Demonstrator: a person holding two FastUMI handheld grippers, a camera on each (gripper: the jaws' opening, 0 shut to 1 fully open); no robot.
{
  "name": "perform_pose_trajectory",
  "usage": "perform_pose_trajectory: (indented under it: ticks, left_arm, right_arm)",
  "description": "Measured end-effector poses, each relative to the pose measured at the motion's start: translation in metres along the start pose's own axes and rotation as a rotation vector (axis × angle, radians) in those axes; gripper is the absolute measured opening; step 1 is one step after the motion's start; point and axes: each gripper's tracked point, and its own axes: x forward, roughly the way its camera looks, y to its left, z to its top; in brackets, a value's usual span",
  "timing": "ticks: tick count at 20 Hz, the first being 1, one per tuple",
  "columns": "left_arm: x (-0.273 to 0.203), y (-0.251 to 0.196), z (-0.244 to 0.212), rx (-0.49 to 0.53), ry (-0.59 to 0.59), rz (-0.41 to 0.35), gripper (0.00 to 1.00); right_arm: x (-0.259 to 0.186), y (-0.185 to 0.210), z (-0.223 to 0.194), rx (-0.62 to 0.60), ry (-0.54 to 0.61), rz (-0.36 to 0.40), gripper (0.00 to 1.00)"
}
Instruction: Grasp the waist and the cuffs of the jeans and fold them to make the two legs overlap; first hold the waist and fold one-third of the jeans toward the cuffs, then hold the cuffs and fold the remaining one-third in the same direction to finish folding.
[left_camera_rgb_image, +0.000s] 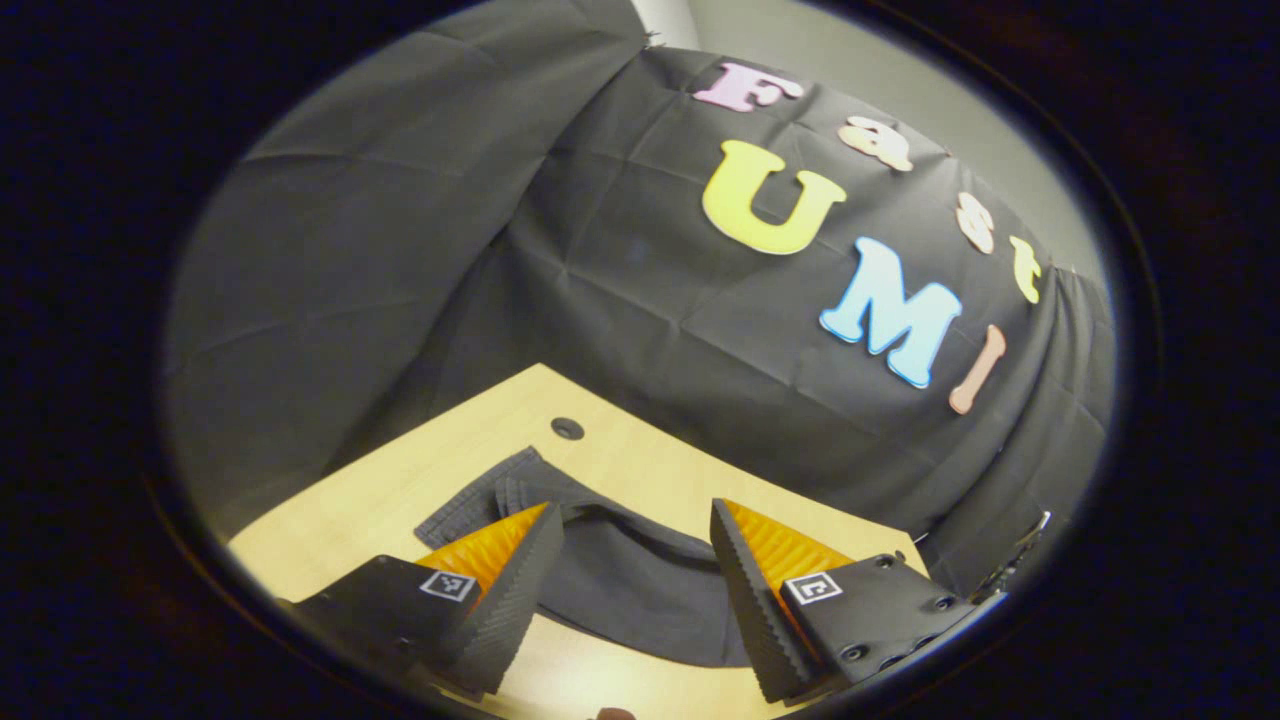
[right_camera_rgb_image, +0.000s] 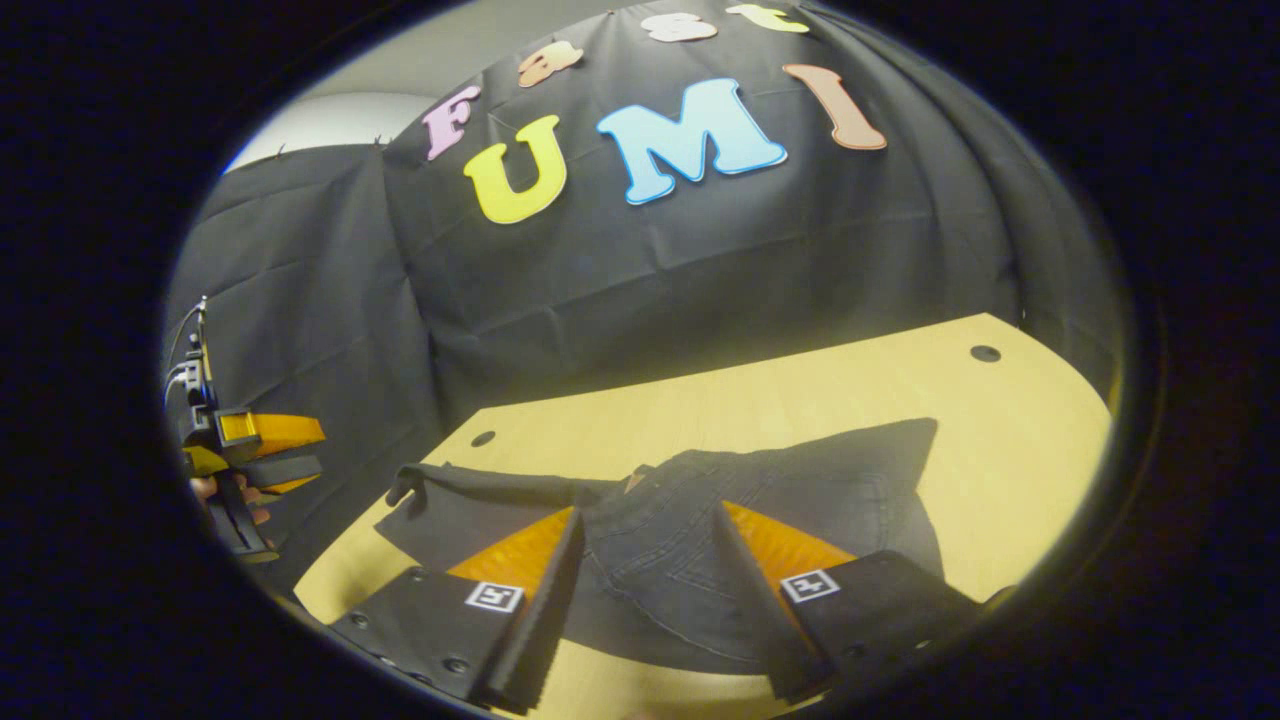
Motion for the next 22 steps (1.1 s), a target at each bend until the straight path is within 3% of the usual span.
perform_pose_trajectory:
  ticks: [1, 3, 6, 7, 9, 13, 14, 18, 22]
  left_arm:
    - [0.005, 0.012, -0.004, -0.05, 0.019, 0.024, 0.96]
    - [0.019, 0.034, -0.011, -0.183, 0.051, 0.062, 0.96]
    - [0.038, 0.079, -0.032, -0.418, 0.098, 0.11, 0.96]
    - [0.05, 0.105, -0.043, -0.538, 0.117, 0.153, 0.96]
    - [0.055, 0.14, -0.06, -0.636, 0.132, 0.214, 0.96]
    - [0.076, 0.171, -0.083, -0.726, 0.168, 0.293, 0.96]
    - [0.077, 0.173, -0.082, -0.746, 0.166, 0.283, 0.93]
    - [0.094, 0.179, -0.078, -0.781, 0.169, 0.268, 0.95]
    - [0.114, 0.168, -0.077, -0.775, 0.19, 0.253, 0.94]
  right_arm:
    - [-0.01, -0.001, 0.005, -0.015, -0.011, -0.007, 0.77]
    - [-0.029, -0.012, 0.022, -0.041, -0.038, -0.033, 0.93]
    - [-0.062, -0.025, 0.052, -0.052, -0.084, -0.066, 0.93]
    - [-0.075, -0.033, 0.065, -0.04, -0.106, -0.084, 0.93]
    - [-0.092, -0.045, 0.079, -0.013, -0.127, -0.119, 0.93]
    - [-0.108, -0.062, 0.083, 0.032, -0.12, -0.187, 0.93]
    - [-0.11, -0.064, 0.086, 0.04, -0.125, -0.198, 0.93]
    - [-0.114, -0.064, 0.095, 0.083, -0.15, -0.209, 0.92]
    - [-0.105, -0.07, 0.086, 0.102, -0.109, -0.222, 0.93]
